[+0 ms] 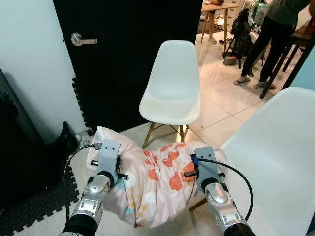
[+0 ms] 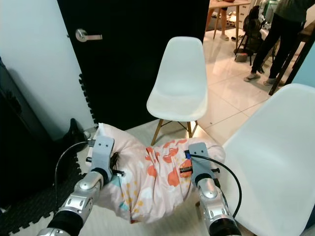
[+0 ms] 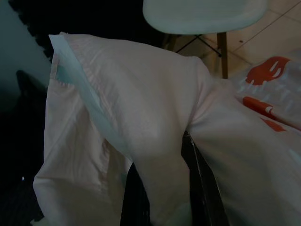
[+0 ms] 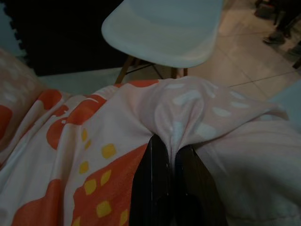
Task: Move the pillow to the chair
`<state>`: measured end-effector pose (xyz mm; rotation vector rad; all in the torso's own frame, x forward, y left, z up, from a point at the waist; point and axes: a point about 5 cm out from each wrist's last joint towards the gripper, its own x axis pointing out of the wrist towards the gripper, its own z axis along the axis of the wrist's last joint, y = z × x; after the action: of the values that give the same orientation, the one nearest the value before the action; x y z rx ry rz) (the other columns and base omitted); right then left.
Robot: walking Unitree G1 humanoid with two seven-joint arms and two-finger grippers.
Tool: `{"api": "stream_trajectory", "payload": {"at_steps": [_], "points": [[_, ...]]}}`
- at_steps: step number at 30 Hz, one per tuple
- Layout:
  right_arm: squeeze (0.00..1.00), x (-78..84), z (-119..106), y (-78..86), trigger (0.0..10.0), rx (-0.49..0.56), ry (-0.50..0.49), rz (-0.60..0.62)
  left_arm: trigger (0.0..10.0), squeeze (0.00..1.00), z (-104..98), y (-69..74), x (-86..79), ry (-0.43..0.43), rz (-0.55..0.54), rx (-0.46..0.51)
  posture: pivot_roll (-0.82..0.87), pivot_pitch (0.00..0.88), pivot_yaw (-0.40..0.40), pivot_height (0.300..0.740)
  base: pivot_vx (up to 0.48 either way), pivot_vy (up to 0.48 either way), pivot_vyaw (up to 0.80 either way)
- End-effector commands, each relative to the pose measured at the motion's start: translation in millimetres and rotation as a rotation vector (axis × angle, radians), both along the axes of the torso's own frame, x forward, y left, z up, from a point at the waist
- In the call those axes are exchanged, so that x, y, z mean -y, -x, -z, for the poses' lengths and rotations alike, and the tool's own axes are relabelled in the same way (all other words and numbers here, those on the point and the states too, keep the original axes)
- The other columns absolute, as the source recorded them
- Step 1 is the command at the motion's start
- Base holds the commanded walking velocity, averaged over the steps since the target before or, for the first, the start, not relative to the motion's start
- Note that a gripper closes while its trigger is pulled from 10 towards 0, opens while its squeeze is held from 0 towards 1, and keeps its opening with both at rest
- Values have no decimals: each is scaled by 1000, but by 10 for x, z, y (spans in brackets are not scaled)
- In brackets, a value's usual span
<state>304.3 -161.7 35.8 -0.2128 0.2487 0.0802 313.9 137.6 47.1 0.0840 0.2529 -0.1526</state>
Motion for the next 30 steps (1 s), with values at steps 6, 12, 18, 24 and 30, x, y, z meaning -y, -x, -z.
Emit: {"api": "stream_trajectory", "payload": {"at_steps": [6, 12, 18, 24, 30], "points": [[0, -104, -107, -80, 10000, 53, 0, -45, 10000, 0, -159, -56, 55, 17, 28, 96, -10, 30, -2, 740, 342, 0, 0], [0, -103, -105, -77, 10000, 53, 1, -46, 10000, 0, -168, -59, 59, 19, 30, 99, -9, 25, -3, 740, 351, 0, 0], [0, -100, -102, -76, 10000, 54, 0, -45, 10000, 0, -168, -57, 62, 12, 36, 103, -6, 23, -1, 740, 353, 0, 0], [0, -97, -95, -77, 10000, 46, -12, -35, 10000, 0, -170, -58, 57, 9, 39, 103, -5, 27, -1, 740, 351, 0, 0], [0, -95, -89, -80, 10000, 42, -28, -22, 10000, 0, -171, -57, 38, 2, 43, 101, -3, 31, 5, 740, 351, 0, -538]]}}
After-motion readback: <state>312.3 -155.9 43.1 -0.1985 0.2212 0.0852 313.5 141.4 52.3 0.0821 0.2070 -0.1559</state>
